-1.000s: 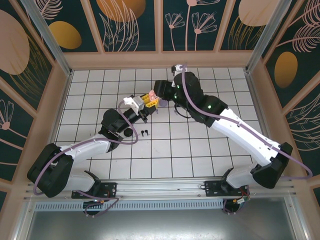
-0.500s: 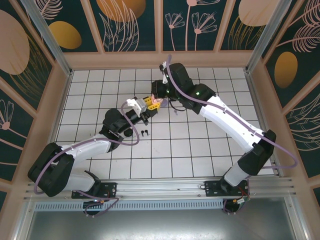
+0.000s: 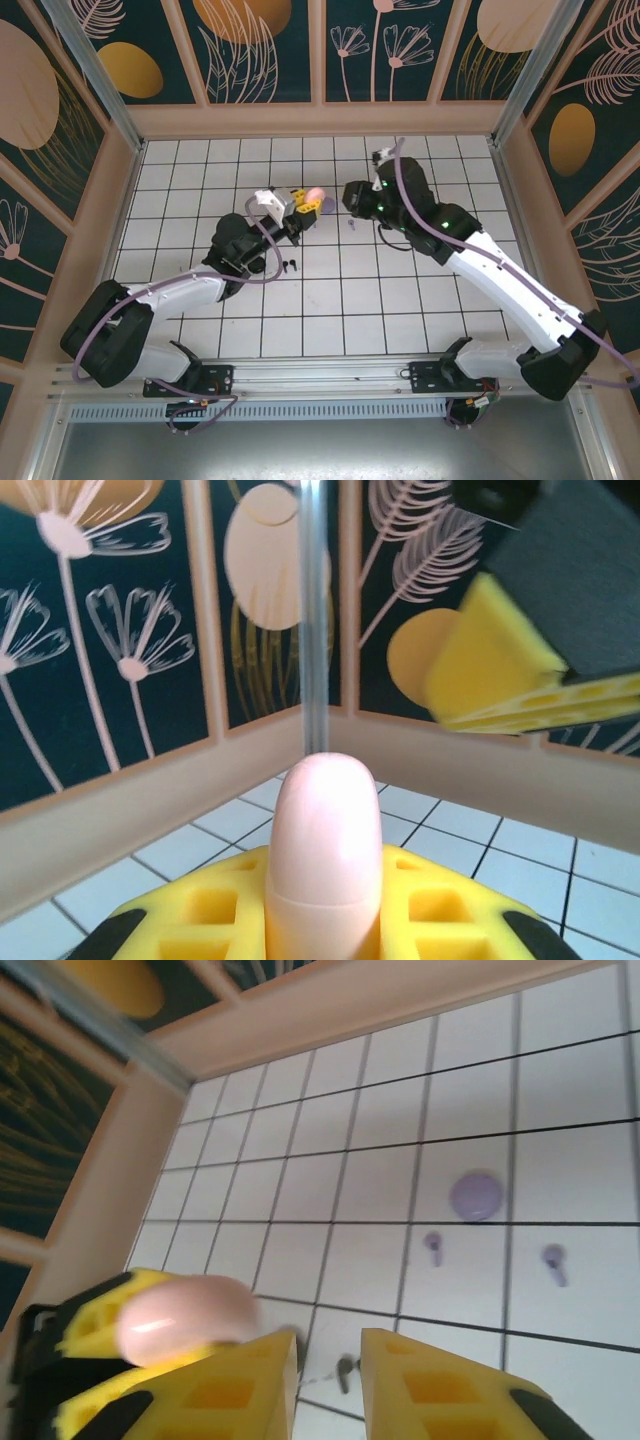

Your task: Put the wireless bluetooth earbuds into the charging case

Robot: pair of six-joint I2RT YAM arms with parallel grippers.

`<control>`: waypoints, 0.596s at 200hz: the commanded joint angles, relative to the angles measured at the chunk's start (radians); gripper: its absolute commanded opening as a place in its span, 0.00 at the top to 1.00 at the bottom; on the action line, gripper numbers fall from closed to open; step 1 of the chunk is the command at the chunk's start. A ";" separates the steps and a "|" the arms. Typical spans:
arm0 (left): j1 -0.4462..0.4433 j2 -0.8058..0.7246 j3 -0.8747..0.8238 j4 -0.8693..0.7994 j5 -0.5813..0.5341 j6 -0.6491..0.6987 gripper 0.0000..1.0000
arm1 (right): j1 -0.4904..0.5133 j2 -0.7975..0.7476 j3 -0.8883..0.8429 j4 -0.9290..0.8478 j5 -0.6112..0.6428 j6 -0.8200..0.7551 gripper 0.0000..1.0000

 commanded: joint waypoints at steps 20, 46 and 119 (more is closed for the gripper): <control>0.103 0.107 0.124 -0.269 -0.001 -0.285 1.00 | -0.039 0.007 -0.114 0.080 -0.006 0.062 0.69; 0.190 0.216 0.206 -0.434 0.125 -0.386 1.00 | -0.043 0.061 -0.153 0.104 -0.012 0.055 0.63; 0.268 0.458 0.329 -0.687 0.276 -0.405 0.98 | -0.054 0.235 -0.123 0.114 -0.010 0.020 0.51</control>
